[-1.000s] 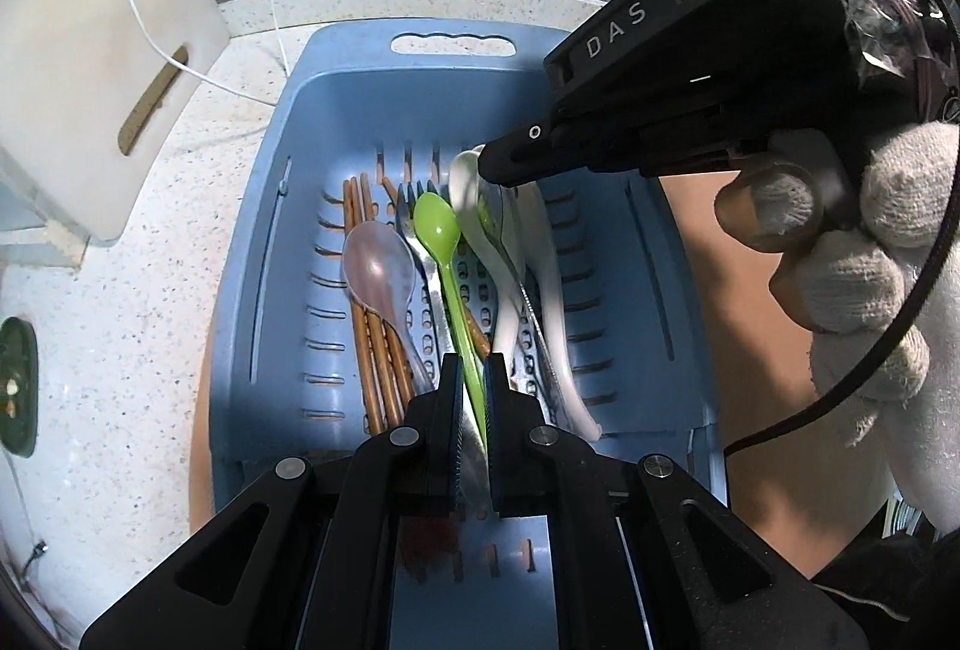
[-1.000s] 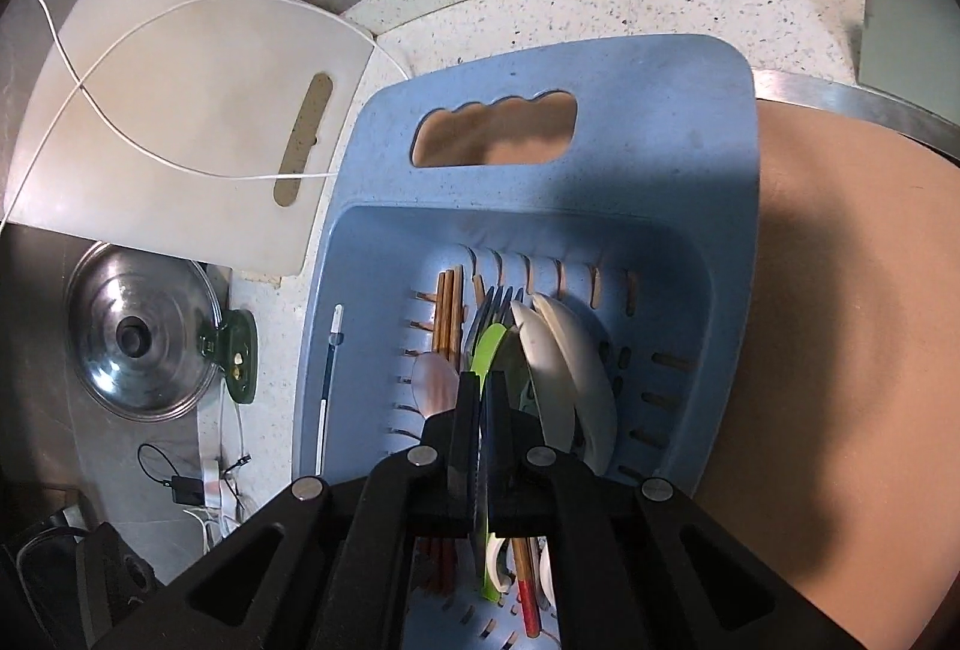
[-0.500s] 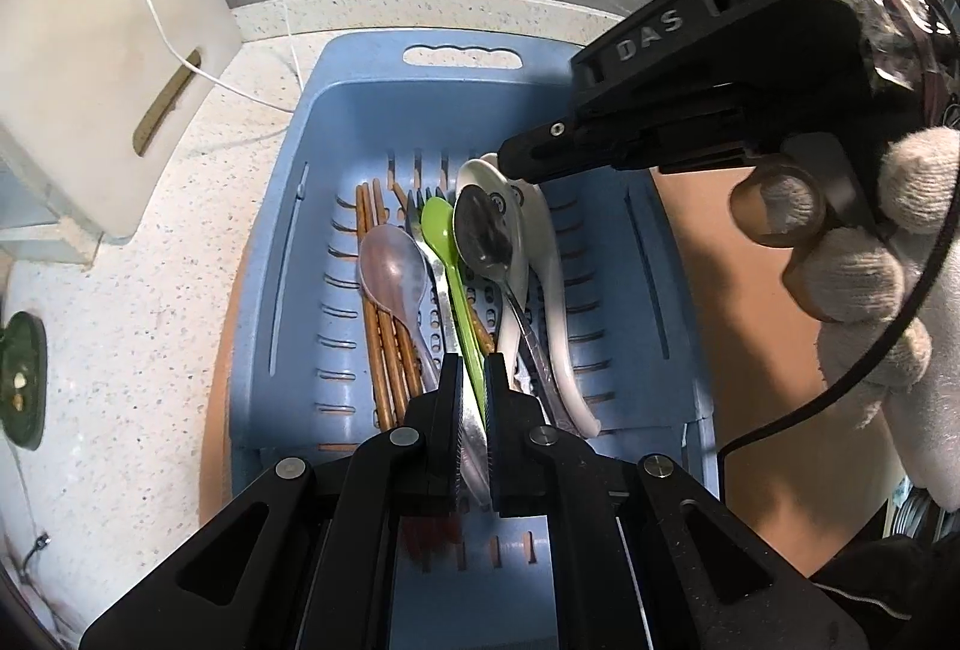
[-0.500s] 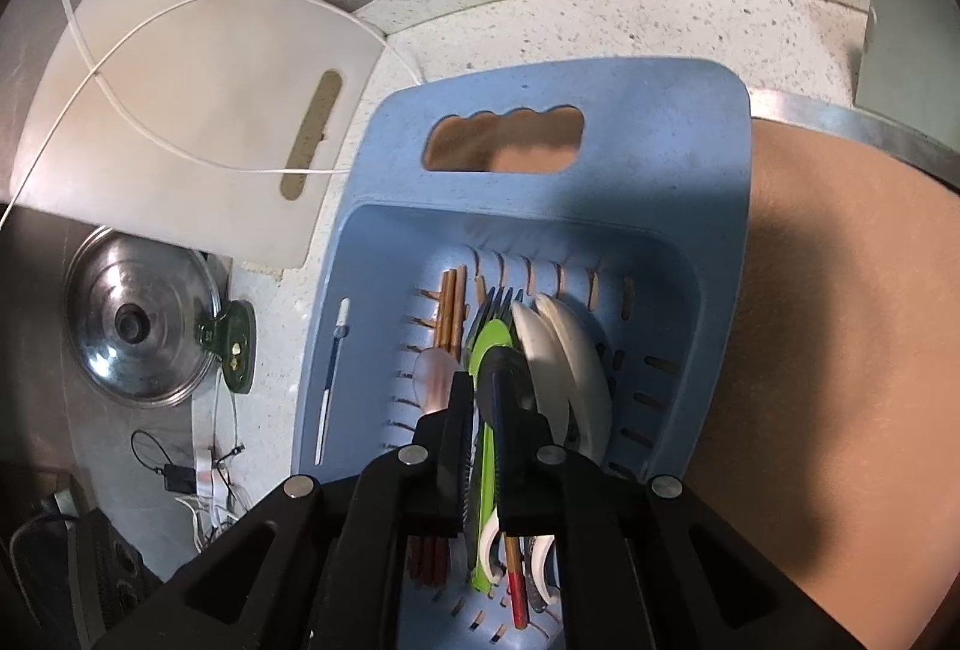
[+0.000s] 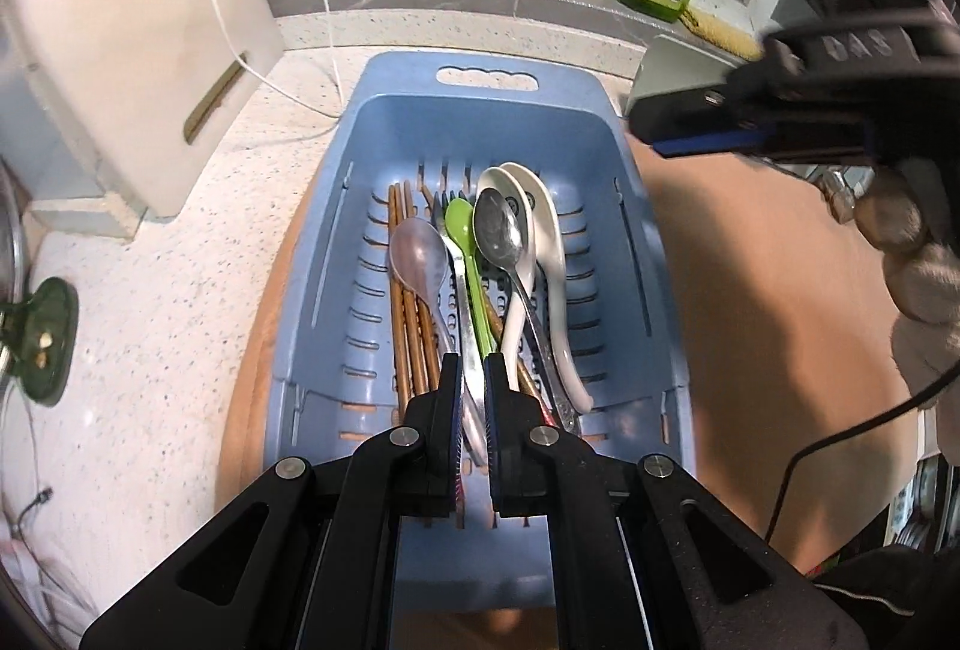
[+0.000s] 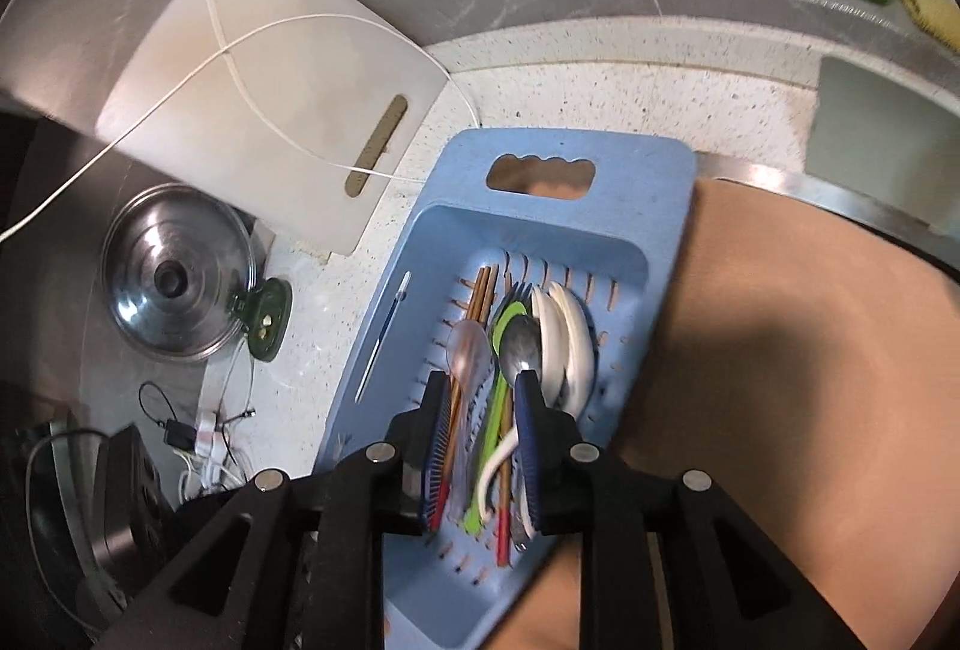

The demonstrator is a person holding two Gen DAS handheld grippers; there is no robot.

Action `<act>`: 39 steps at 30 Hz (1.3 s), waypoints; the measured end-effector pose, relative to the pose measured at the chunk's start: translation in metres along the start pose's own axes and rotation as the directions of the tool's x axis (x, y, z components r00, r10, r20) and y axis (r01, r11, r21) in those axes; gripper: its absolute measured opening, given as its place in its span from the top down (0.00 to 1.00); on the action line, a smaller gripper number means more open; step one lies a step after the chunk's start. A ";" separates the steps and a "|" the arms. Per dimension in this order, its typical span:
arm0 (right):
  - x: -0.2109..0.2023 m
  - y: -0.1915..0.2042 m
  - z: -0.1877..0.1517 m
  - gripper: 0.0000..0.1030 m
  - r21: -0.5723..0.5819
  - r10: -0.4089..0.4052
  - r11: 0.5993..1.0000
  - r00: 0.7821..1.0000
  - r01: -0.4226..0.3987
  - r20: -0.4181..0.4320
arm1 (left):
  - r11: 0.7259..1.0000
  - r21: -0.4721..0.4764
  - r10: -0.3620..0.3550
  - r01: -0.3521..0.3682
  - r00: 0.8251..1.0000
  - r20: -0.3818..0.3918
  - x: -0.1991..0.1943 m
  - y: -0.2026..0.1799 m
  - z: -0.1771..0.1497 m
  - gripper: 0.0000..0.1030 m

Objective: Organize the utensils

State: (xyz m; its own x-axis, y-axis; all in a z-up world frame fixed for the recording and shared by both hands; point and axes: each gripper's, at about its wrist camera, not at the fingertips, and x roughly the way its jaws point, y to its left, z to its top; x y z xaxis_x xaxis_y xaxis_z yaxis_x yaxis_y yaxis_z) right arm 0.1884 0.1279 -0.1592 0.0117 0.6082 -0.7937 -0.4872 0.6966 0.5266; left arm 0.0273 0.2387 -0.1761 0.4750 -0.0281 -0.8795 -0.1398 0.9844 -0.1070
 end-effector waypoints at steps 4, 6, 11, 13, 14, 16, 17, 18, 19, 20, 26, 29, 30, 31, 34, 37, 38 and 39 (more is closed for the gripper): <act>-0.021 -0.003 -0.016 0.71 -0.028 -0.009 1.000 1.000 0.010 0.029 | 1.000 -0.024 0.008 -0.008 1.000 0.013 -0.009 -0.005 -0.007 0.94; -0.032 -0.006 -0.026 0.69 -0.044 -0.019 0.999 0.999 0.020 0.040 | 0.999 -0.038 0.012 -0.011 1.000 0.024 -0.015 -0.009 -0.012 0.91; -0.054 -0.009 -0.045 0.64 -0.087 -0.046 0.995 0.996 0.052 0.070 | 0.997 -0.077 0.022 -0.016 0.997 0.068 -0.033 -0.020 -0.019 0.81; -0.063 -0.007 -0.053 0.62 -0.123 -0.069 0.989 0.993 0.080 0.095 | 0.995 -0.100 0.040 -0.031 0.994 0.097 -0.043 -0.025 -0.022 0.60; -0.069 -0.005 -0.058 0.62 -0.145 -0.080 0.985 0.991 0.096 0.111 | 0.994 -0.106 0.044 -0.032 0.993 0.111 -0.047 -0.027 -0.023 0.57; -0.079 -0.003 -0.068 0.61 -0.181 -0.091 0.977 0.987 0.114 0.131 | 0.992 -0.120 0.046 -0.030 0.990 0.133 -0.055 -0.033 -0.024 0.54; -0.084 -0.002 -0.072 0.60 -0.195 -0.092 0.974 0.986 0.118 0.138 | 0.991 -0.128 0.052 -0.033 0.988 0.143 -0.059 -0.036 -0.026 0.51; -0.087 -0.002 -0.075 0.59 -0.203 -0.092 0.972 0.985 0.120 0.144 | 0.990 -0.137 0.060 -0.038 0.986 0.158 -0.065 -0.039 -0.026 0.42; -0.091 -0.002 -0.079 0.56 -0.215 -0.089 0.969 0.984 0.122 0.154 | 0.988 -0.146 0.068 -0.043 0.983 0.172 -0.069 -0.041 -0.027 0.37; -0.097 -0.002 -0.084 0.54 -0.225 -0.087 0.966 0.982 0.124 0.168 | 0.987 -0.155 0.072 -0.043 0.980 0.186 -0.074 -0.043 -0.028 0.37; -0.120 -0.003 -0.100 0.49 -0.270 -0.088 0.952 0.972 0.147 0.218 | 0.981 -0.179 0.110 -0.068 0.966 0.236 -0.097 -0.060 -0.033 0.30; -0.129 -0.002 -0.106 0.46 -0.289 -0.088 0.944 0.965 0.160 0.245 | 0.978 -0.193 0.123 -0.073 0.958 0.261 -0.109 -0.068 -0.036 0.30; -0.131 -0.002 -0.108 0.44 -0.294 -0.086 0.942 0.964 0.162 0.253 | 0.977 -0.197 0.132 -0.080 0.954 0.267 -0.112 -0.071 -0.037 0.30; -0.134 -0.002 -0.110 0.43 -0.299 -0.084 0.940 0.962 0.162 0.259 | 0.976 -0.199 0.144 -0.091 0.951 0.273 -0.116 -0.073 -0.038 0.30; -0.140 -0.001 -0.114 0.41 -0.316 -0.078 0.934 0.960 0.165 0.270 | 0.973 -0.204 0.159 -0.103 0.948 0.276 -0.121 -0.078 -0.041 0.29; -0.145 0.004 -0.120 0.41 -0.351 -0.088 0.917 0.953 0.192 0.291 | 0.968 -0.220 0.179 -0.119 0.944 0.276 -0.126 -0.080 -0.044 0.29; -0.146 0.006 -0.122 0.41 -0.365 -0.091 0.909 0.949 0.203 0.300 | 0.965 -0.226 0.194 -0.134 0.942 0.272 -0.127 -0.081 -0.045 0.29; -0.147 0.008 -0.125 0.41 -0.375 -0.090 0.904 0.948 0.207 0.306 | 0.962 -0.232 0.204 -0.143 0.942 0.267 -0.127 -0.081 -0.046 0.29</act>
State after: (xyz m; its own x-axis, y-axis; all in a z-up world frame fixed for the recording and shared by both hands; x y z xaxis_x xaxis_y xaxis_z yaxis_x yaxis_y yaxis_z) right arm 0.0742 -0.0038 -0.0760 0.3219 0.6302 -0.7065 -0.7650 0.6128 0.1981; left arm -0.0619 0.1548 -0.0768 0.6508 0.2209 -0.7264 -0.4038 0.9109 -0.0848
